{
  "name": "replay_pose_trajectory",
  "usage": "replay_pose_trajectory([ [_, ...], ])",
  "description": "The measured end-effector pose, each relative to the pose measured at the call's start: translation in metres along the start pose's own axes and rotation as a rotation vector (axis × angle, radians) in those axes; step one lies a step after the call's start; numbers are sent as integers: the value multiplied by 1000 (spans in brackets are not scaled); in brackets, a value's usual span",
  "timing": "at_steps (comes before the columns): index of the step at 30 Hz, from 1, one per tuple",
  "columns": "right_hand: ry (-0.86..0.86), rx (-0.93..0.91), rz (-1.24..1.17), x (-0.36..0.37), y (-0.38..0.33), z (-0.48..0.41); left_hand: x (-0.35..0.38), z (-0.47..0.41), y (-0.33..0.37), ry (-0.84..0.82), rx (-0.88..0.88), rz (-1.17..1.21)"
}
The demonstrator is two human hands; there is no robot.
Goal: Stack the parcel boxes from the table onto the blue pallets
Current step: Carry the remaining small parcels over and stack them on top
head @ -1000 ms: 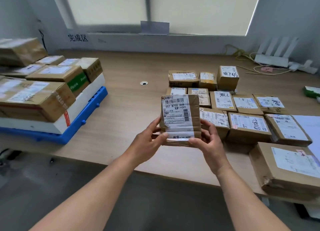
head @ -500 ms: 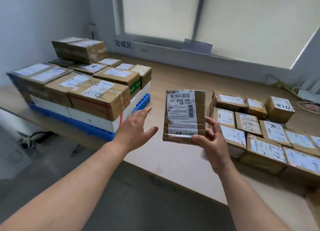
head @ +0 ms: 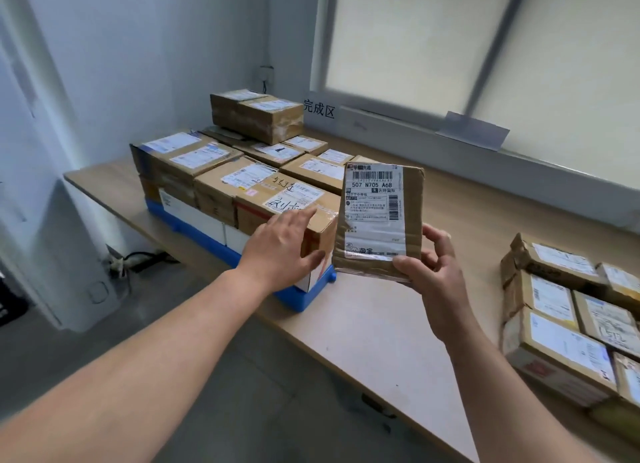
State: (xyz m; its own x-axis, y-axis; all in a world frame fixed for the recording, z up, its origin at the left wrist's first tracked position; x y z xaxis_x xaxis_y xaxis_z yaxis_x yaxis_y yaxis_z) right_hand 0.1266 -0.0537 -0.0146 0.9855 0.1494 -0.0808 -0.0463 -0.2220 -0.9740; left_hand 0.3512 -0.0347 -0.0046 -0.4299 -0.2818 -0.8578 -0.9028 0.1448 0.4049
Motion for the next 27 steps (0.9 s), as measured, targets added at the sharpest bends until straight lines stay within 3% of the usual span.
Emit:
replay_pose_trajectory([
  [9, -15, -12, -24, 44, 13, -80, -15, -53, -61, 89, -18, -125],
  [27, 86, 59, -77, 88, 29, -266, -22, -236, -144, 100, 76, -224],
])
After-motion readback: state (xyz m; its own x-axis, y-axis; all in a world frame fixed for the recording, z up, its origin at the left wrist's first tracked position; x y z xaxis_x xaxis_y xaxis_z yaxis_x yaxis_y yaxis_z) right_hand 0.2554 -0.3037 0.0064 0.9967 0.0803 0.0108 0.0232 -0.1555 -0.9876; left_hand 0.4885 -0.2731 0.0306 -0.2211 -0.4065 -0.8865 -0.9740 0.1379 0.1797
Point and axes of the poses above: each hand's wrist, its own z-axis away from the middle knuckle, its own x-axis out of the palm, y = z × x, the point moved 4 cm from there along -z, towards the middle knuckle, and after that the axes turned 6 degrees about z, right-handed, at the moved point
